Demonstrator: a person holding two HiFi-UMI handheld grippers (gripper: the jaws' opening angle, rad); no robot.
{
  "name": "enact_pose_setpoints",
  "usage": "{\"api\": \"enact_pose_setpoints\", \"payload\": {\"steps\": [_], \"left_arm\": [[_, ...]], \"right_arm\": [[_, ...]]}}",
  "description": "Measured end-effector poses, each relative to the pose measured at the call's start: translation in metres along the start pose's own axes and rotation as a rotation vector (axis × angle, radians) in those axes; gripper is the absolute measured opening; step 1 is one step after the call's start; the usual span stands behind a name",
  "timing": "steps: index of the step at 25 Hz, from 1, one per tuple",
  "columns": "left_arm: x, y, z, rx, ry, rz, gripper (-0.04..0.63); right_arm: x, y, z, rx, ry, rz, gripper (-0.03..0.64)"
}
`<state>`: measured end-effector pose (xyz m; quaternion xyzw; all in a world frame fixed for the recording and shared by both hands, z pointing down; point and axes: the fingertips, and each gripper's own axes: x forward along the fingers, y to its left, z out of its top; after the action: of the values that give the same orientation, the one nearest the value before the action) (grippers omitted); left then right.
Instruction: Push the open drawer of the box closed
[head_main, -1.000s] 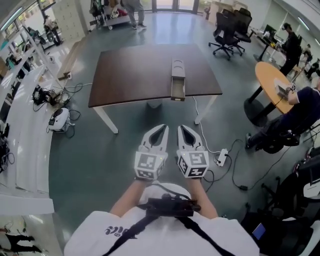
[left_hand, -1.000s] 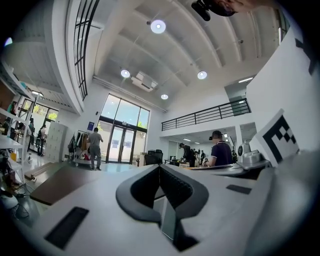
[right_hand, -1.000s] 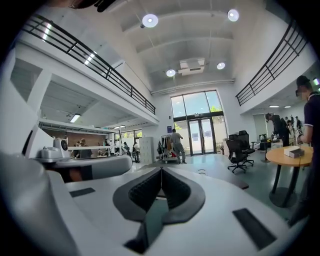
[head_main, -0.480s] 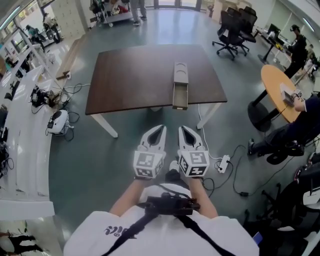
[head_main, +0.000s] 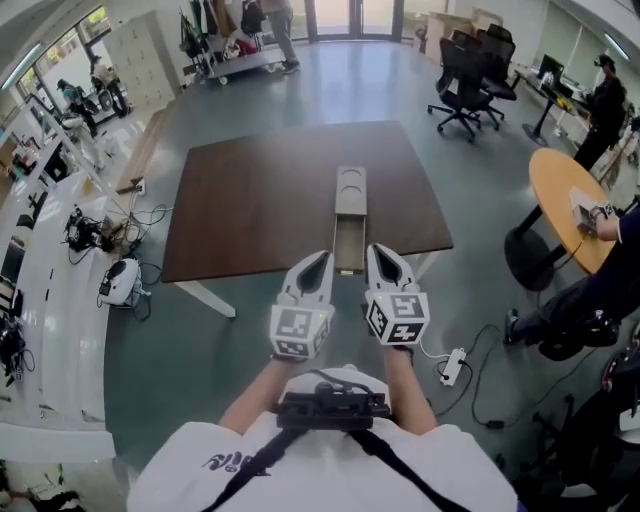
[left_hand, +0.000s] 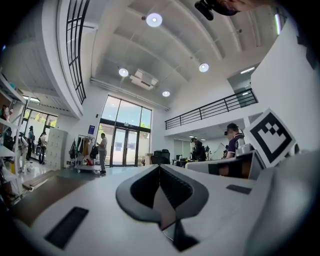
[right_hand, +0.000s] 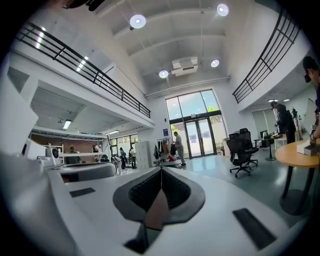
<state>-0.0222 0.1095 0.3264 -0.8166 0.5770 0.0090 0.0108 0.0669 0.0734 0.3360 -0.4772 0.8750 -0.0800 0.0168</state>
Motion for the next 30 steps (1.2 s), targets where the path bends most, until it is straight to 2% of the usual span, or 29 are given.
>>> {"api": "enact_pose_setpoints", "payload": {"steps": [4, 11, 15, 18, 25, 30], "left_arm": [[0.042, 0.003, -0.011, -0.008, 0.020, 0.024, 0.011], [0.072, 0.024, -0.058, 0.046, 0.074, 0.063, 0.011], [0.100, 0.030, -0.077, 0.058, 0.100, -0.005, 0.011], [0.119, 0.033, -0.090, 0.030, 0.127, -0.058, 0.011], [0.166, 0.043, -0.137, -0.012, 0.255, -0.157, 0.011], [0.182, 0.049, -0.181, -0.044, 0.302, -0.206, 0.011]], "right_arm": [[0.027, -0.032, -0.014, 0.019, 0.047, 0.033, 0.007], [0.054, -0.048, -0.080, 0.081, 0.157, 0.026, 0.007], [0.069, -0.064, -0.106, 0.122, 0.197, -0.019, 0.008], [0.074, -0.072, -0.128, 0.152, 0.240, -0.044, 0.008], [0.073, -0.096, -0.183, 0.175, 0.386, -0.126, 0.008], [0.063, -0.106, -0.232, 0.317, 0.460, -0.162, 0.008]]}}
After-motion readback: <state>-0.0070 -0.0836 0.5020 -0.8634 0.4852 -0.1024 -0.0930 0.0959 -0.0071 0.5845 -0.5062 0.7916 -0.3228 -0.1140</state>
